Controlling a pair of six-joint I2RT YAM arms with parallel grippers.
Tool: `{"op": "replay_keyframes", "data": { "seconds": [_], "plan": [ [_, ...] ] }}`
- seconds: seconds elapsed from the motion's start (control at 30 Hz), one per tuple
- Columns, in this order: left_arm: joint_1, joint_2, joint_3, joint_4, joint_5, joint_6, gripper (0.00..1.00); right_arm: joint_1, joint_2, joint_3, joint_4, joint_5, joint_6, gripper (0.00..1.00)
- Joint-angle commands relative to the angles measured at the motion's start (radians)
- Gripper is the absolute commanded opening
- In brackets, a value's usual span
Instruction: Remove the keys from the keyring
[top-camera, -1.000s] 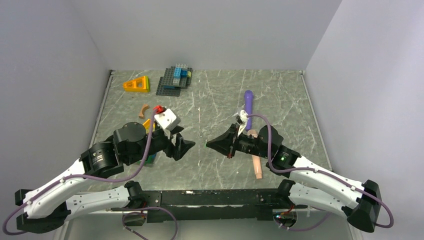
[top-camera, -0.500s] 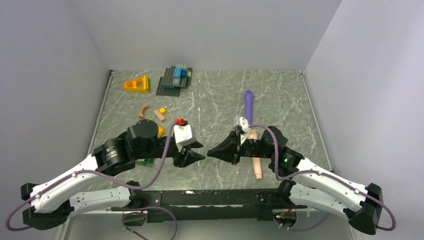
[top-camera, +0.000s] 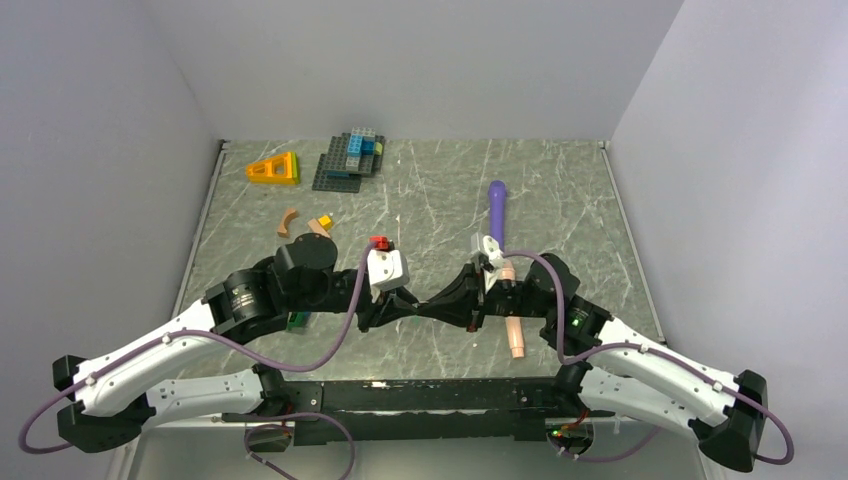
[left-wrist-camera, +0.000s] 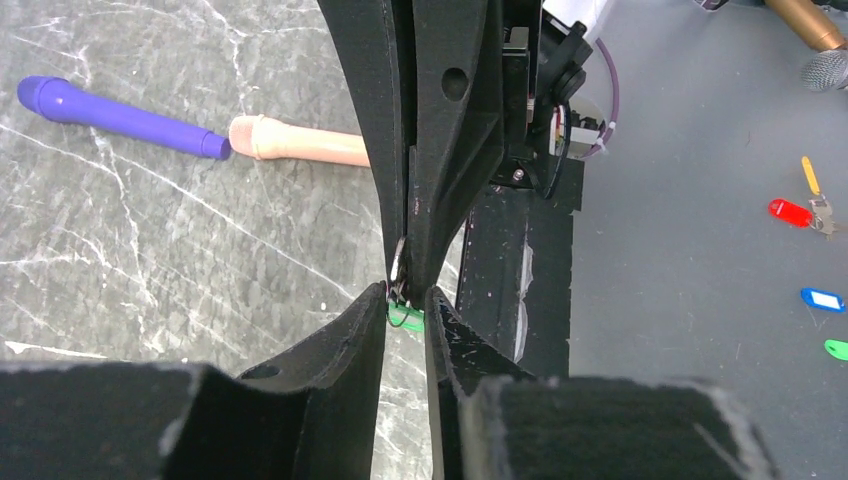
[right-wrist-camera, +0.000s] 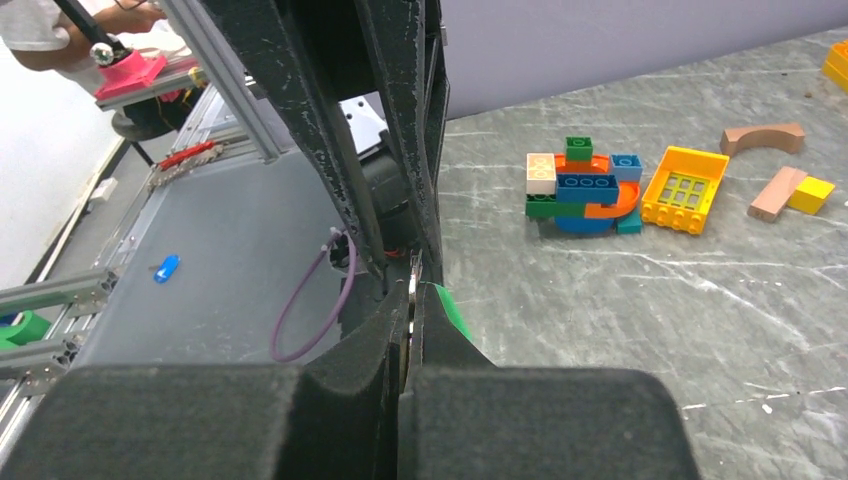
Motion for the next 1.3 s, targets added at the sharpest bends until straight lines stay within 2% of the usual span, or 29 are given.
{"op": "replay_keyframes", "data": {
  "seconds": [0.0, 0.17, 0.27, 0.47, 0.67, 1.27],
  "plan": [
    [-0.003, 0.006, 0.042, 0.025, 0.047, 0.005, 0.25, 0.0, -0.027, 0.031, 0.029, -0.016, 0.013, 0.0],
    [-0.003, 0.004, 0.028, 0.037, 0.083, -0.004, 0.19, 0.0, -0.037, 0.032, 0.04, -0.022, 0.024, 0.0],
    [-0.003, 0.002, 0.02, 0.055, 0.104, -0.015, 0.0, 0.0, -0.044, 0.032, 0.041, -0.022, 0.03, 0.0],
    [-0.004, -0.002, -0.005, 0.099, 0.125, -0.025, 0.0, 0.001, -0.076, 0.017, 0.063, -0.009, 0.044, 0.0],
    [-0.006, -0.048, -0.078, 0.208, 0.11, -0.11, 0.0, 0.001, -0.097, 0.001, 0.111, 0.026, 0.067, 0.0],
    [-0.033, -0.193, -0.374, 0.743, -0.086, -0.363, 0.0, 0.001, -0.122, -0.082, 0.378, 0.117, 0.142, 0.0]
  ]
}}
